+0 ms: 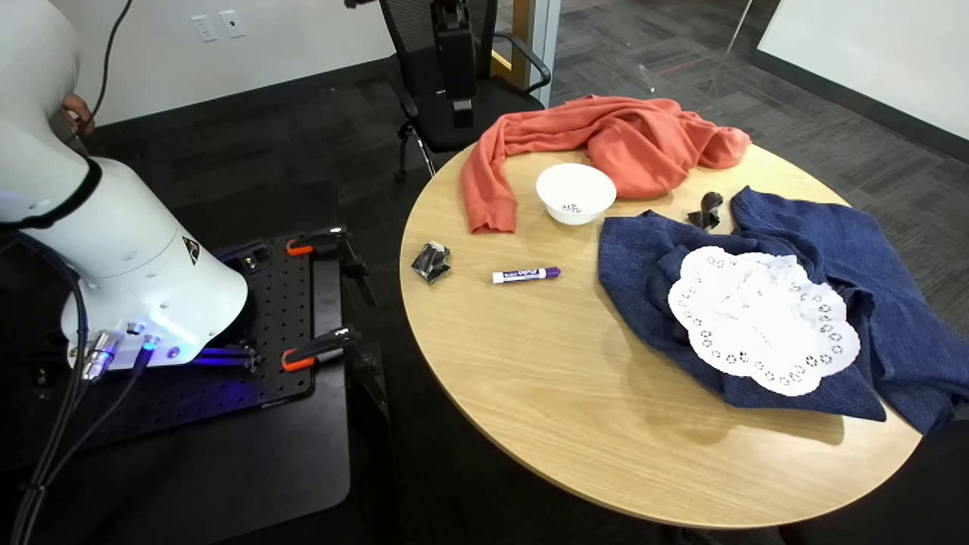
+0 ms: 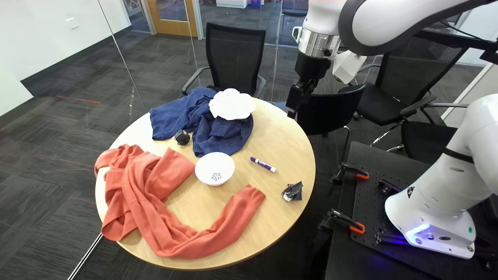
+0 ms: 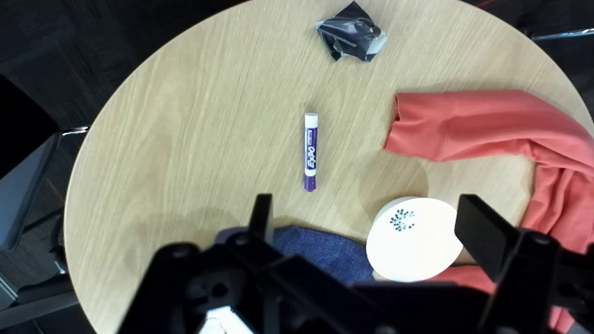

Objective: Put the marker in the bowl

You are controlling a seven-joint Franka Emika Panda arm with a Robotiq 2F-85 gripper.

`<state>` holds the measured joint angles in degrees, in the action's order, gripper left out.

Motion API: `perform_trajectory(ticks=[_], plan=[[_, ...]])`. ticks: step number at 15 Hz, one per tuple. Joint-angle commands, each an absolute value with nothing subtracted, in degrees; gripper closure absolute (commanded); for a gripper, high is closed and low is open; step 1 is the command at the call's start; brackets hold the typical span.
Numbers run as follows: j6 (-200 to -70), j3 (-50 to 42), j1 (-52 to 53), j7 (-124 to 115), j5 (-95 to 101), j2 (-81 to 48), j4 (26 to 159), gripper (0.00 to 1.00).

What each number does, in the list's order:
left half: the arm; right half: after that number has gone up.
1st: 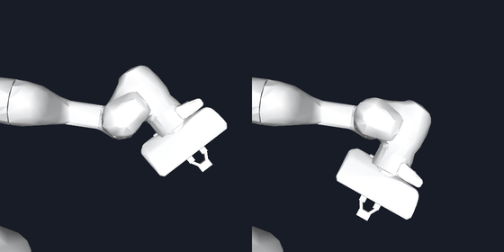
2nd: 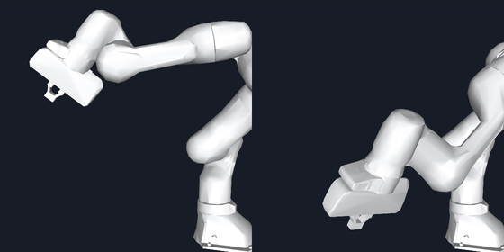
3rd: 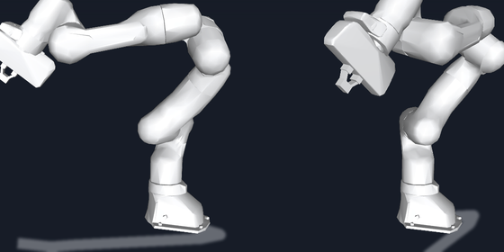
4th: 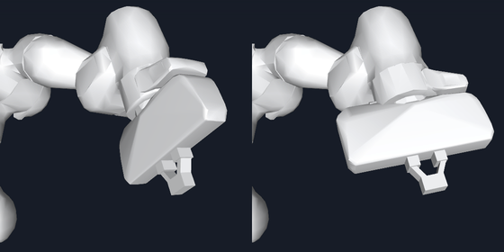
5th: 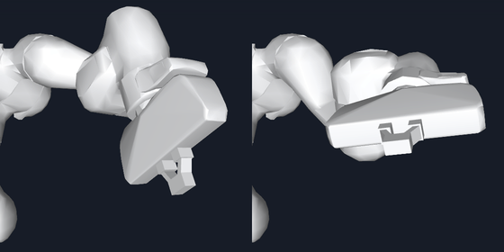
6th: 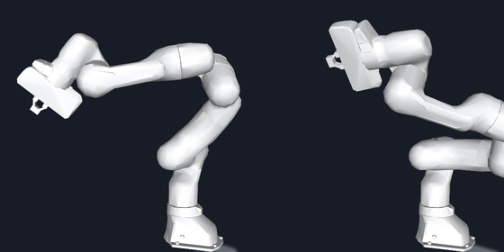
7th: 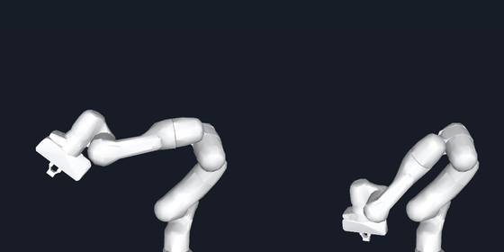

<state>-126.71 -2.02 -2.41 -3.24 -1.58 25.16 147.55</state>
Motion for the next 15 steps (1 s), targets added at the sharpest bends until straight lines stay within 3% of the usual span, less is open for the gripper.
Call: perform_trajectory(ticks=[1, 15], plan=[[-126.58, -1.90, -2.55, -3.17, -1.65, 25.21, 147.47, 0.00], [-153.75, -3.41, -2.66, -4.00, -2.22, -3.15, 144.52, 0.00]])
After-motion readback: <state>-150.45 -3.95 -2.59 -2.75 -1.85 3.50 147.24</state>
